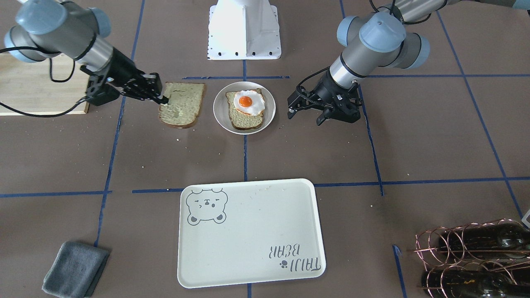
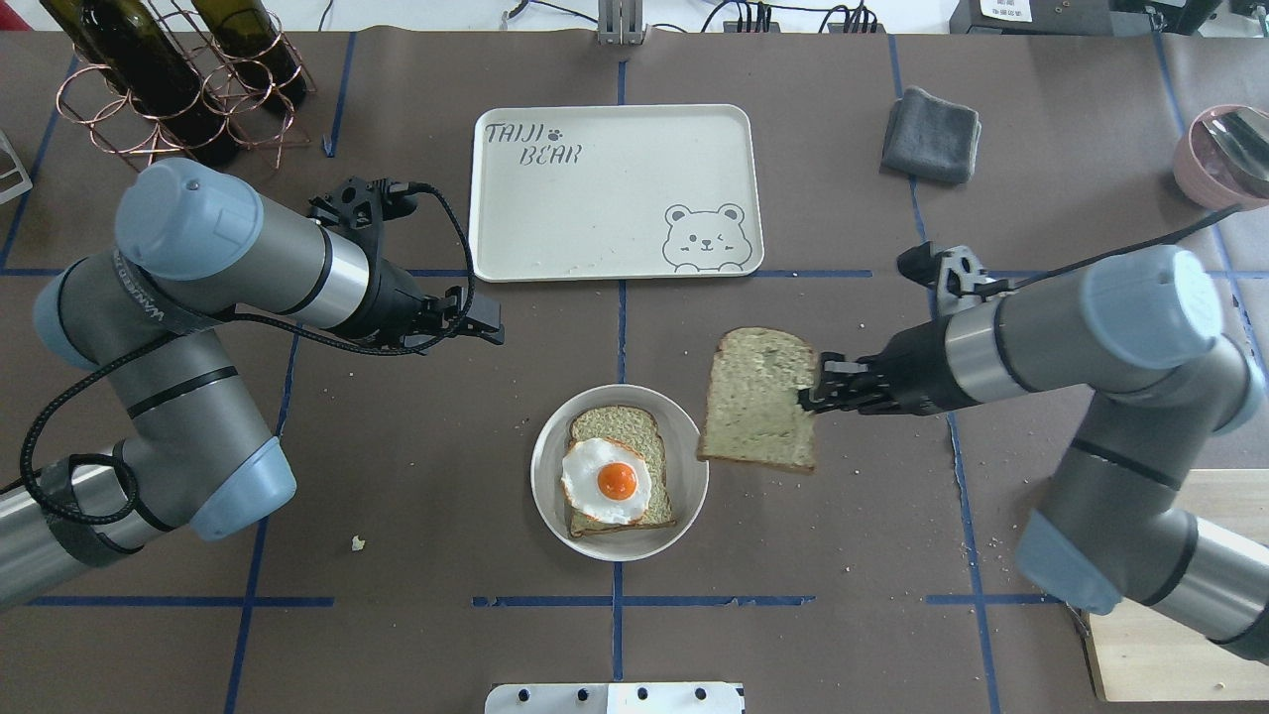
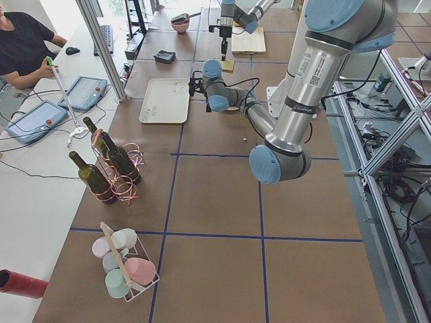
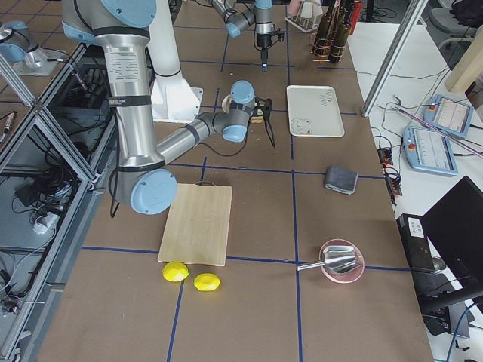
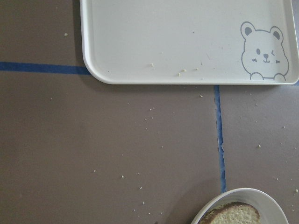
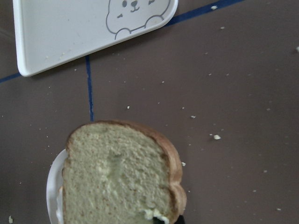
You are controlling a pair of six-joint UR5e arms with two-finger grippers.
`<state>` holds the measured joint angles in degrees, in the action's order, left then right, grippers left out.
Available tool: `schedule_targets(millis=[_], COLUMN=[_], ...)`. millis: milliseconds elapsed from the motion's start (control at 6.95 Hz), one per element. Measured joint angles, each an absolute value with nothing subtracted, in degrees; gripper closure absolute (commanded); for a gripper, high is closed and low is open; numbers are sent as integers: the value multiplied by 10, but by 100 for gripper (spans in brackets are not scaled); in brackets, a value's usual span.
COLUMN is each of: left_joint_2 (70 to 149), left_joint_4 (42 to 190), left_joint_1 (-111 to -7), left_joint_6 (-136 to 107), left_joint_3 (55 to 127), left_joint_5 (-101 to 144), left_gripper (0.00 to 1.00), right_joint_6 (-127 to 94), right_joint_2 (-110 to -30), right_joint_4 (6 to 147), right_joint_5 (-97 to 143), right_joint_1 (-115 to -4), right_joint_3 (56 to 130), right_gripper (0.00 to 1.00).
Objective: Make sandwich and place on tray
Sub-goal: 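Carry the bread slice over the plate and flip it onto the egg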
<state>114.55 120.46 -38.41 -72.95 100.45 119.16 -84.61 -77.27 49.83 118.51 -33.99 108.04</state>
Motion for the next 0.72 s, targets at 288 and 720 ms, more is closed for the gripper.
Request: schedule_targets(millis=[288, 720], left_joint_2=[1145, 1144], left_joint_4=[1205, 1218], left_joint_1=[-384, -384], left_joint_6=[-731, -739], left_joint_3=[1004, 1004], left_joint_5=[1192, 1192], left_gripper=[0, 0], right_joint_6=[-846, -846], right_joint_2=[-681, -648], right_joint_4=[596, 614], right_joint_5=[1127, 1088], right_joint_1=[-269, -233], right_joint_3=[1063, 1030], right_gripper=[100, 99])
